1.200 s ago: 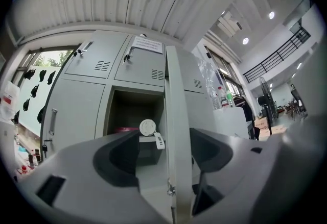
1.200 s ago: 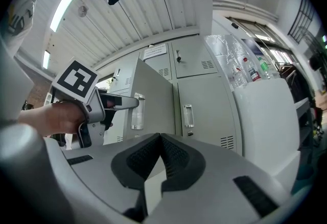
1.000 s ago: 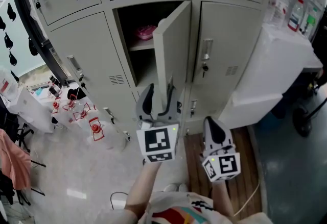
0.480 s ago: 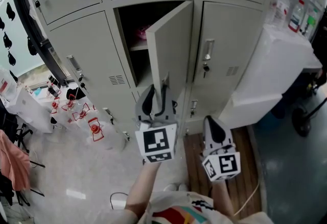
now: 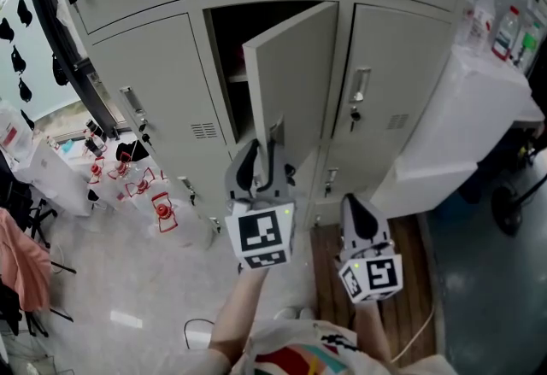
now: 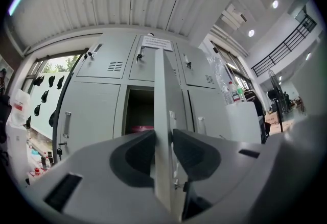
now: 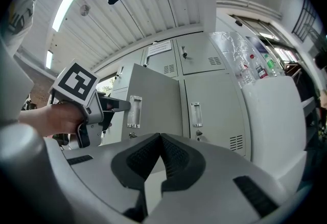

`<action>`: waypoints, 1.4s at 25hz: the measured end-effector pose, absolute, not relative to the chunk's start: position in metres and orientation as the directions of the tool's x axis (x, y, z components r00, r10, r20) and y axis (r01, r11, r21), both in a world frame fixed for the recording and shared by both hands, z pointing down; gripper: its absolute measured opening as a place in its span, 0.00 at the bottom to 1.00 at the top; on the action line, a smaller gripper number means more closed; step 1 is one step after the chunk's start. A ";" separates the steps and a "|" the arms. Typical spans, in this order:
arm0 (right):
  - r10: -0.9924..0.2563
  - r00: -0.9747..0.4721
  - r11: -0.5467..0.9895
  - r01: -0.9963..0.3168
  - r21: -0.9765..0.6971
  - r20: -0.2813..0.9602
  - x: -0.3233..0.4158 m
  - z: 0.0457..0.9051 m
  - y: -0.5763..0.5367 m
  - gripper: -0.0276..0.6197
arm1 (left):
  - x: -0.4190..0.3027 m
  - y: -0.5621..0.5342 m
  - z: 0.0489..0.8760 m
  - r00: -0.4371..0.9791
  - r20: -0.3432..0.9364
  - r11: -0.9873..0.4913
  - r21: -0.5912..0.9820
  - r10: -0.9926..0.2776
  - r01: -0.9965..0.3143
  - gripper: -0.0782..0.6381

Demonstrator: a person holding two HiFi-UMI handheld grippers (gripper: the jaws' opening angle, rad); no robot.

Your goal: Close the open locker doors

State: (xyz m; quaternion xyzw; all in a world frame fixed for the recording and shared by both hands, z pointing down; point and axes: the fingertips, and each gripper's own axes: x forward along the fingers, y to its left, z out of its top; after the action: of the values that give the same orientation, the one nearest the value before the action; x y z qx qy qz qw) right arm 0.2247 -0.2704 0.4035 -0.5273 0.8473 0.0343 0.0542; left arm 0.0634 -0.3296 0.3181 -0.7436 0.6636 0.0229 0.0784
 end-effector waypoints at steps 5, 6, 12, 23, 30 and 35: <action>-0.891 -0.437 0.440 -0.898 0.008 -0.125 0.223 0.405 -0.272 0.05 | 0.053 -0.335 0.319 0.112 -0.131 -0.103 -0.072 -0.985 -0.992 0.25; -0.891 -0.438 0.441 -0.898 0.007 -0.121 0.223 0.406 -0.273 0.05 | 0.051 -0.337 0.319 0.111 -0.131 -0.102 -0.069 -0.985 -0.992 0.25; -0.892 -0.438 0.437 -0.899 0.041 -0.109 0.222 0.412 -0.275 0.05 | 0.040 -0.345 0.319 0.097 -0.122 -0.089 -0.067 -0.988 -0.994 0.25; -0.890 -0.448 0.445 -0.894 0.048 -0.090 0.215 0.414 -0.280 0.05 | 0.013 -0.366 0.319 0.044 -0.092 -0.038 -0.070 -0.995 -0.997 0.23; -0.883 -0.464 0.463 -0.886 0.037 -0.064 0.204 0.421 -0.286 0.05 | 0.000 -0.382 0.320 0.057 -0.062 -0.055 -0.037 -0.996 -0.998 0.22; -0.876 -0.480 0.479 -0.877 0.033 -0.052 0.187 0.419 -0.288 0.05 | -0.012 -0.397 0.323 0.067 -0.040 -0.066 -0.032 -0.997 -0.997 0.22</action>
State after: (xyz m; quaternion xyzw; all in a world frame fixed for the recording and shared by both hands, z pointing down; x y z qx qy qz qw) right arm 0.1870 -0.2880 0.4190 -0.5099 0.8597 0.0273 0.0140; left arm -0.0120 -0.3967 0.3228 -0.7300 0.6830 0.0037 0.0252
